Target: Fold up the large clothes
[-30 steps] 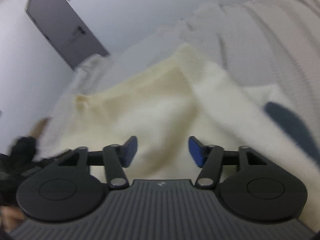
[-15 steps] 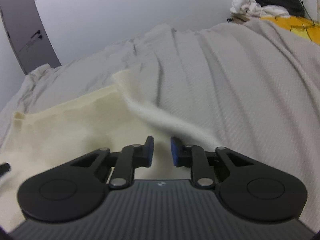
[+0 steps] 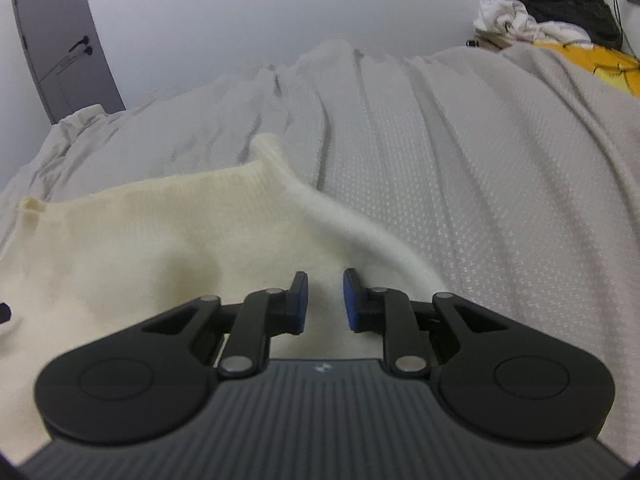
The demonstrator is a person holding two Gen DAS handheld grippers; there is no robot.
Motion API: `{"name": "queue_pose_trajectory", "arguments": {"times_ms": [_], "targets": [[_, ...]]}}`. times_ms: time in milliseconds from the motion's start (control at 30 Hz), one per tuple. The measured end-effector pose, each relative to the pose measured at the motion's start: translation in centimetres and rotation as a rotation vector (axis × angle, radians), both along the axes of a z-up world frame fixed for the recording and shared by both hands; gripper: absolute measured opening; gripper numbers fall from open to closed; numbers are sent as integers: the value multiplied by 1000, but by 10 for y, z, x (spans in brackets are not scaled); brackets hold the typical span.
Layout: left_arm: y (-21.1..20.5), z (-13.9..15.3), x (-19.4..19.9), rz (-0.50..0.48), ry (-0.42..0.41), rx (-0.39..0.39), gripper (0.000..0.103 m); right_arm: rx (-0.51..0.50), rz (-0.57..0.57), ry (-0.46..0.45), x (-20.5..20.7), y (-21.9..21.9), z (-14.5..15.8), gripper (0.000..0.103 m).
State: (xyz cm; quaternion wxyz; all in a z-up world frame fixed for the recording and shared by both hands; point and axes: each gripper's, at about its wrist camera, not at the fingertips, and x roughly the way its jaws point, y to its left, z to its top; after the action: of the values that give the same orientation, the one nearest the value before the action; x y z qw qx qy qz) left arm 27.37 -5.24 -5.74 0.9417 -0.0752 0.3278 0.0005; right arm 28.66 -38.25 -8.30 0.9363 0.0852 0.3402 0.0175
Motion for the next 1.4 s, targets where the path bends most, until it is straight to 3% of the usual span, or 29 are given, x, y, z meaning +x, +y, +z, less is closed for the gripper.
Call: {"name": "queue_pose_trajectory", "arguments": {"times_ms": [300,567,767,900,967,1100,1133,1200,1400], "targets": [[-9,27,-68,-9,-45,-20,61,37,57,-95,-64,19,40,25],[-28,52,-129,-57,-123,-15,62,27,136,-127,-116,43,58,25],[-36,53,-170,-83,-127,-20,63,108,129,-117,-158,41,63,25],[-38,51,-192,-90,-123,-37,73,136,141,-95,-181,44,60,26],[-39,49,-197,-99,-117,-48,78,143,142,-87,-188,46,59,34],[-34,46,-199,-101,-116,-99,86,186,152,-67,-195,49,56,64],[-32,45,-198,-100,-113,-115,88,207,149,-60,-196,49,54,76],[-28,42,-193,-90,-103,-149,90,282,144,-40,-194,46,47,87],[-17,28,-177,-56,-46,-259,91,564,101,105,-177,31,12,87]]}}
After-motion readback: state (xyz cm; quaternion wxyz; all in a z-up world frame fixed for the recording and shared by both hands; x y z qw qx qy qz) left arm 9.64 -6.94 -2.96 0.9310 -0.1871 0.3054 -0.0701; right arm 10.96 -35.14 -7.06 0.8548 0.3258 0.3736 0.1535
